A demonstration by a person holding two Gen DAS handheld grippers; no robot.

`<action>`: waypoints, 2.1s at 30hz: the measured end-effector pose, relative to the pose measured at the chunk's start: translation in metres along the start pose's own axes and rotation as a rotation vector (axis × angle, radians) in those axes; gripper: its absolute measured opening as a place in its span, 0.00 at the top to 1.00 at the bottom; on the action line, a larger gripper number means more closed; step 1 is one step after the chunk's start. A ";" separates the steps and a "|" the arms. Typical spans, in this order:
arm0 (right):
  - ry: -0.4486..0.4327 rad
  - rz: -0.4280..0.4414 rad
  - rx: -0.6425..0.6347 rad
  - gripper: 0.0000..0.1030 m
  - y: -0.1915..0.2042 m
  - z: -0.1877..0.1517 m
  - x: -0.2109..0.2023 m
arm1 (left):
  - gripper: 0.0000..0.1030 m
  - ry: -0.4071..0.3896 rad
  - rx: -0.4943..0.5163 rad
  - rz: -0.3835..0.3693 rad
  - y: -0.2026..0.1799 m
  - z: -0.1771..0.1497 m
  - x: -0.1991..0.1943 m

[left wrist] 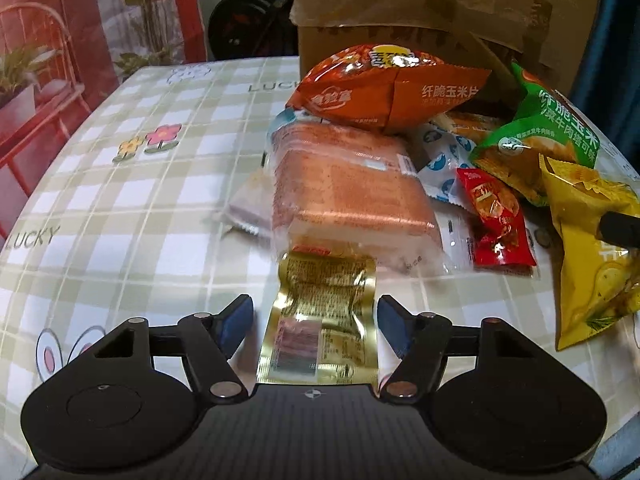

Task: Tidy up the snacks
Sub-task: 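Grasp the yellow chip bag with the right gripper while the left grasps the gold packet, then carry both packets to the box and release them inside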

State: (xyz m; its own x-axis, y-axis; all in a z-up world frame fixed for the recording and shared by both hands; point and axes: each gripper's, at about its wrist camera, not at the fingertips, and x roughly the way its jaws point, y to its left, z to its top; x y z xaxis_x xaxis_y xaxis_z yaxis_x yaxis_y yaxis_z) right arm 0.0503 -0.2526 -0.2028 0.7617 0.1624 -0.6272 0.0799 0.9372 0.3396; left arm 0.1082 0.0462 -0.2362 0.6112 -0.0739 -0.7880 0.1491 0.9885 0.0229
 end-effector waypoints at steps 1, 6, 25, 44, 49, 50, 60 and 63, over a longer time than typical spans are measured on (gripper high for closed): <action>0.001 -0.001 -0.001 0.34 0.000 0.000 0.000 | 0.29 -0.008 0.004 -0.003 0.000 0.000 0.001; 0.001 -0.002 0.002 0.34 -0.001 0.001 0.000 | 0.45 -0.014 0.035 -0.021 -0.004 -0.003 -0.005; -0.072 -0.003 -0.049 0.34 0.009 0.012 -0.023 | 0.56 -0.188 0.011 -0.067 0.012 -0.008 -0.071; -0.330 0.036 -0.168 0.35 0.036 0.118 -0.060 | 0.56 -0.498 0.016 -0.109 0.009 0.110 -0.128; -0.497 0.046 -0.169 0.35 0.042 0.196 -0.060 | 0.55 -0.573 0.050 -0.102 -0.006 0.173 -0.126; -0.522 0.047 -0.166 0.35 0.044 0.210 -0.056 | 0.55 -0.583 0.054 -0.098 -0.009 0.185 -0.123; -0.489 -0.051 -0.252 0.35 0.071 0.293 0.038 | 0.55 -0.574 0.016 -0.058 -0.021 0.288 -0.067; -0.448 -0.078 -0.274 0.35 0.072 0.290 0.059 | 0.55 -0.549 0.015 -0.044 -0.018 0.301 -0.048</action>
State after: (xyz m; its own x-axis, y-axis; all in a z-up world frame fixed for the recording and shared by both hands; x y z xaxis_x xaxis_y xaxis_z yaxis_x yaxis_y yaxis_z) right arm 0.2875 -0.2656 -0.0118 0.9650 -0.0032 -0.2623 0.0225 0.9973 0.0706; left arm 0.3101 -0.0076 -0.0139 0.9191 -0.1766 -0.3523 0.1922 0.9813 0.0096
